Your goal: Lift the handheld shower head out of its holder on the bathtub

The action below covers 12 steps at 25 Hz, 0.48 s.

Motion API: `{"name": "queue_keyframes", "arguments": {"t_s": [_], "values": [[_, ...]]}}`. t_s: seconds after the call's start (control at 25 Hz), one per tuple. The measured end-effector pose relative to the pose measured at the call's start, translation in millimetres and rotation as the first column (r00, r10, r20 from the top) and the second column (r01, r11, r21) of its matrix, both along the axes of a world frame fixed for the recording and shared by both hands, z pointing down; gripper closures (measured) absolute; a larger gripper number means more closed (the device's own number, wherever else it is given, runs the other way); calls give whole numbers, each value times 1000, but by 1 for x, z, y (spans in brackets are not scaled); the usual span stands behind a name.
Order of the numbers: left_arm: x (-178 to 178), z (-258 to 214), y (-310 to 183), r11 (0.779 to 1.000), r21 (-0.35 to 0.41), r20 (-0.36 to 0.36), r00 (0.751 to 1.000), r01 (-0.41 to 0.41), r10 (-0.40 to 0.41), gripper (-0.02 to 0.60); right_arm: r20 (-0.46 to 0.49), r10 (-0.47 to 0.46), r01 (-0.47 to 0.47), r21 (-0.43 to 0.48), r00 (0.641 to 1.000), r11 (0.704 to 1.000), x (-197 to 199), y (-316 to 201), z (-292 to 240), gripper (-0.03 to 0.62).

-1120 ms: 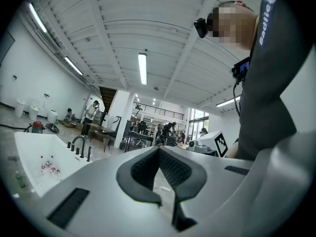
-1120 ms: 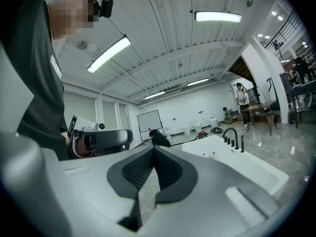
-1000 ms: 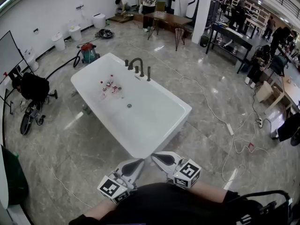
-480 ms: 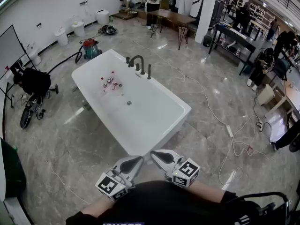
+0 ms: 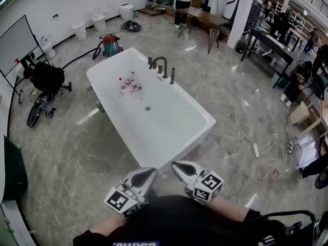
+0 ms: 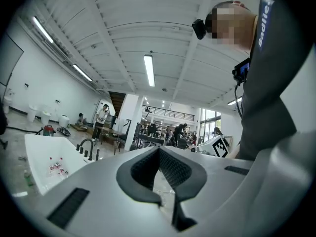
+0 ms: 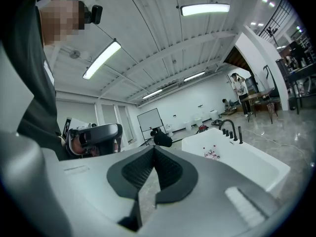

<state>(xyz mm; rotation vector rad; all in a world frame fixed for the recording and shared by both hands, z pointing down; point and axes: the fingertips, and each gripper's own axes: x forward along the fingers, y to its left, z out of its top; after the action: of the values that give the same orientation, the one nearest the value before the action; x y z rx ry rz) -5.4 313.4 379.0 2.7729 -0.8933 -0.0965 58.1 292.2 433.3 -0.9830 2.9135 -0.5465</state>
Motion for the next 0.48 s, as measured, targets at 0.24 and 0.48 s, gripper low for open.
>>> {"name": "queue_keyframes", "arguments": {"t_s": [0.24, 0.48], "values": [[-18, 10, -67, 1000, 1, -18, 999, -28, 28, 578, -32, 8, -8, 14, 999, 1000, -16, -71, 3, 592], [-58, 9, -172, 996, 24, -31, 996, -82, 83, 578, -57, 65, -64, 19, 996, 998, -56, -174, 3, 592]]}}
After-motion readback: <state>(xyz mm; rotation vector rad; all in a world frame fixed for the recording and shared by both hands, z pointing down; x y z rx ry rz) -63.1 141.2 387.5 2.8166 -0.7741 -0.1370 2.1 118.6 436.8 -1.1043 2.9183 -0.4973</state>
